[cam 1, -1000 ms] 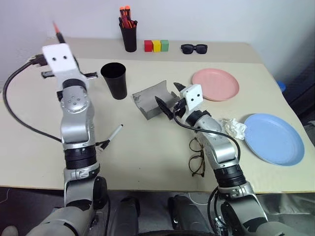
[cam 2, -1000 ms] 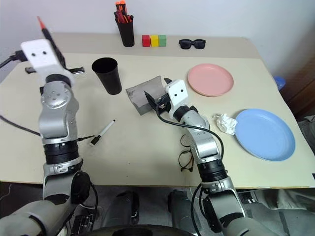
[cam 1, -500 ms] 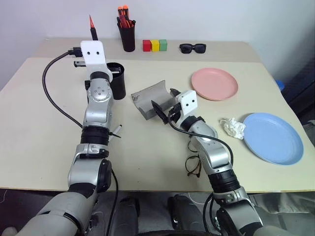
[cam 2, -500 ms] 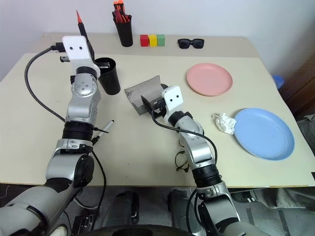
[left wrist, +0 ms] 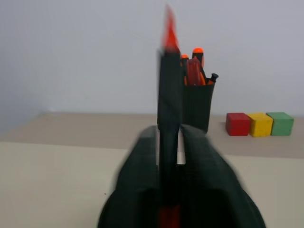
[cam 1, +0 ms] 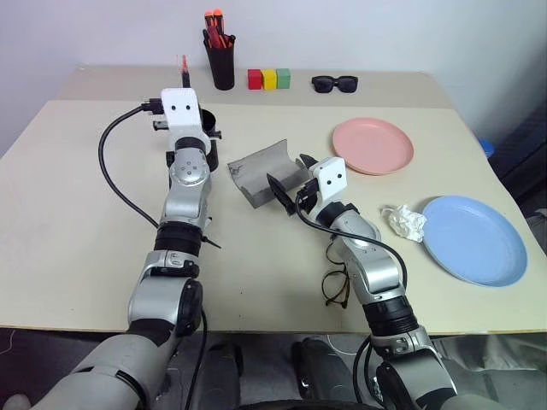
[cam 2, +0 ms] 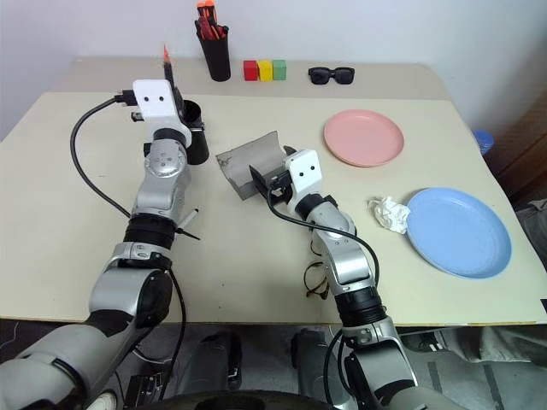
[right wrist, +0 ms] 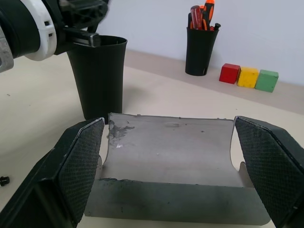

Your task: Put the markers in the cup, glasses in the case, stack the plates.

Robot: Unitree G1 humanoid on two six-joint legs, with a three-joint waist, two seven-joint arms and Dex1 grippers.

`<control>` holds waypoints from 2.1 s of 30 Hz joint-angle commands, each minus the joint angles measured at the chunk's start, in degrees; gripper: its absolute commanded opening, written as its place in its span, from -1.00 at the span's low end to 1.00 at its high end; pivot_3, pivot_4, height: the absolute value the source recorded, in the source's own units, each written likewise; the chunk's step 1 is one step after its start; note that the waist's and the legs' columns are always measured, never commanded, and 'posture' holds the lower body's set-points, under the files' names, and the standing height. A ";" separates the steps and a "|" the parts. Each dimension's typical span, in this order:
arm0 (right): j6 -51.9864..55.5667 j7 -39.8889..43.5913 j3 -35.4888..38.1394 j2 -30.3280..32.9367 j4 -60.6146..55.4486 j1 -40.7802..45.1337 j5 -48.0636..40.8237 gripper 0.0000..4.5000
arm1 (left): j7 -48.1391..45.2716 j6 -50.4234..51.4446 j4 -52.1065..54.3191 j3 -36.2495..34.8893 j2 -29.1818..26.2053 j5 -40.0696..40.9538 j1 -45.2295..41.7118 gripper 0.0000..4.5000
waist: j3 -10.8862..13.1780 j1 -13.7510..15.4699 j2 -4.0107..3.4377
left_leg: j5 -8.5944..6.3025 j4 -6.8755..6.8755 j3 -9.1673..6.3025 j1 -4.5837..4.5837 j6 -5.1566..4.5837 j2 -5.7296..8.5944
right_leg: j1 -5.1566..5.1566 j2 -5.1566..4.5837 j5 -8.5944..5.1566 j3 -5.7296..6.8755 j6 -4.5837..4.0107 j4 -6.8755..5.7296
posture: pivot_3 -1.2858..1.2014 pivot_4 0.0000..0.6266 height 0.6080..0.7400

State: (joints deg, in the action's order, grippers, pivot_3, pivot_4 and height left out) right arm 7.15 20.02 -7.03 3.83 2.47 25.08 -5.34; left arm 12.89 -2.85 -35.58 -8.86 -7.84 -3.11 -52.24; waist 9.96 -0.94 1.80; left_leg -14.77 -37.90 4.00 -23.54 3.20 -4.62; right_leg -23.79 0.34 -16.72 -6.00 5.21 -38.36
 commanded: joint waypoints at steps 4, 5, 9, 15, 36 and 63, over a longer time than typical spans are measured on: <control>-0.84 0.26 -0.05 -0.23 -2.62 0.36 -0.52 1.00 | 1.14 -0.48 2.25 0.56 0.06 -0.35 -0.09 0.35 | 0.00 0.01 0.00 | 0.00 0.00 0.00 0.00 0.00 0.00 | 0.00 0.00 0.00 0.00 0.00 0.00 | 0.03 -0.52 0.87; -0.82 0.33 -0.11 -0.23 -2.68 0.34 -0.51 1.00 | 1.27 -0.33 2.53 0.58 0.13 -0.33 0.04 0.35 | 0.00 0.01 0.00 | 0.00 0.00 0.00 0.00 0.00 0.00 | 0.00 0.00 0.00 0.00 0.00 0.00 | 0.03 -0.52 0.87; -0.79 0.56 -0.19 -0.19 -2.62 0.44 -0.54 1.00 | 2.21 -0.46 4.46 -0.24 0.51 0.58 -0.08 0.35 | 0.00 0.05 0.00 | 0.00 0.00 0.00 0.00 0.00 0.00 | 0.00 0.00 0.00 0.00 0.00 0.00 | 0.03 -0.52 0.87; 0.05 2.42 0.02 1.84 -3.93 0.68 -0.65 1.00 | -3.25 5.90 19.25 -1.76 -0.66 6.42 1.55 0.35 | 0.00 -0.05 0.00 | 0.00 0.01 0.00 -0.02 0.00 -0.01 | -0.02 0.00 0.00 0.00 0.00 0.00 | 0.03 -0.52 0.87; 4.88 29.50 -1.60 21.57 -8.89 -3.03 -7.82 1.00 | -25.50 95.35 63.08 3.90 -31.28 38.97 23.41 0.35 | 0.04 -1.75 0.00 | 0.02 -0.02 -0.22 0.06 0.03 -0.04 | 0.02 0.05 -0.02 0.05 -0.02 -0.13 | 0.03 -0.52 0.87; 1.85 25.68 -3.20 18.27 -7.84 -2.03 -5.31 1.00 | -25.70 56.93 62.49 -3.03 -21.29 29.42 18.44 -0.98 | 0.06 -1.25 0.03 | 0.02 -0.05 -0.21 0.03 0.03 0.01 | 0.05 -0.01 -0.03 0.03 -0.05 -0.07 | 0.03 -0.52 0.87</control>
State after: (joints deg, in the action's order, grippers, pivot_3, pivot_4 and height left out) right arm 10.70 46.85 -10.83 23.16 -5.07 21.41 -10.85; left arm -12.59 60.62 24.46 -9.11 -29.90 26.78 -31.34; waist 10.02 -2.18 1.84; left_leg -14.76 -37.94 3.80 -23.51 3.22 -4.61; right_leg -23.75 0.34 -16.74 -5.97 5.16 -38.43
